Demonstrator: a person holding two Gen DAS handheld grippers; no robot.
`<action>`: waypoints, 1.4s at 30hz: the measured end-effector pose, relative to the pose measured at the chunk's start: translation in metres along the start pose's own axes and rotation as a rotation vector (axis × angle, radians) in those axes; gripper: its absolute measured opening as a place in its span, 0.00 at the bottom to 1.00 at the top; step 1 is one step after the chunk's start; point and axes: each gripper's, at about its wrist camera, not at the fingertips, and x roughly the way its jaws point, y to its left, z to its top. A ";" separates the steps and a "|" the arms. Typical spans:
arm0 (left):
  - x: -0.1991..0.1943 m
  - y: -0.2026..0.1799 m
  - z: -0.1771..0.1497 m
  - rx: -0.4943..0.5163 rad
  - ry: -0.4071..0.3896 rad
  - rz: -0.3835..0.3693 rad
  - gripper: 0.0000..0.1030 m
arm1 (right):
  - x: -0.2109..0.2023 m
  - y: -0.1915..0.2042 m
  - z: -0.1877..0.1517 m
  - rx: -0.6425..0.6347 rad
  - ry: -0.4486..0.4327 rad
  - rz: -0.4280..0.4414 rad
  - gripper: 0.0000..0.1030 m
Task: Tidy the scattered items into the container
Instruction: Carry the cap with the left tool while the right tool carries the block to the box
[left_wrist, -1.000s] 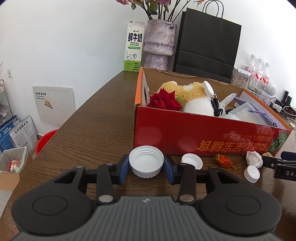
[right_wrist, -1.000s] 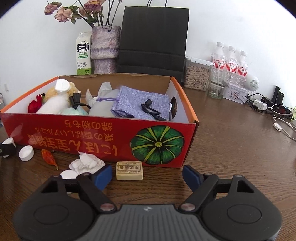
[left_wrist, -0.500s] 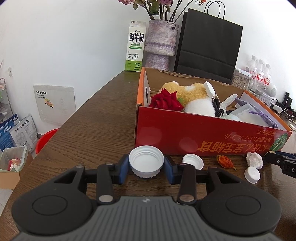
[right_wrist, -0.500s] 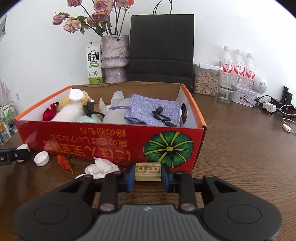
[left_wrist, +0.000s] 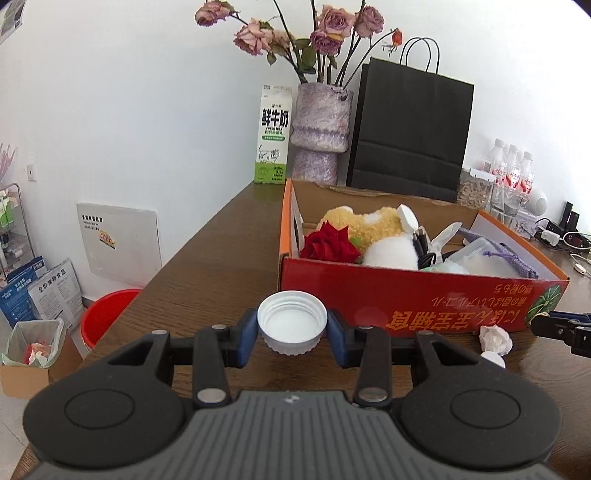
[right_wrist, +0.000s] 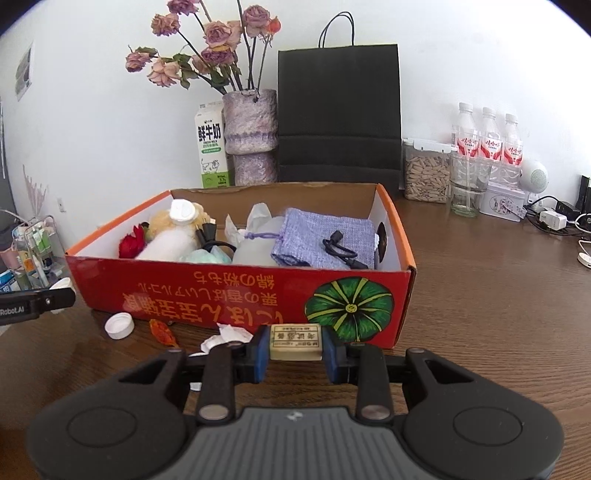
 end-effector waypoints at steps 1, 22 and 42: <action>-0.004 -0.001 0.002 0.001 -0.015 -0.001 0.40 | -0.005 0.000 0.003 0.000 -0.017 0.003 0.28; 0.052 -0.114 0.087 0.024 -0.178 -0.049 0.40 | 0.048 -0.013 0.090 0.034 -0.223 -0.033 0.28; 0.094 -0.128 0.066 0.099 -0.157 -0.050 0.40 | 0.076 -0.013 0.069 0.008 -0.170 -0.046 0.28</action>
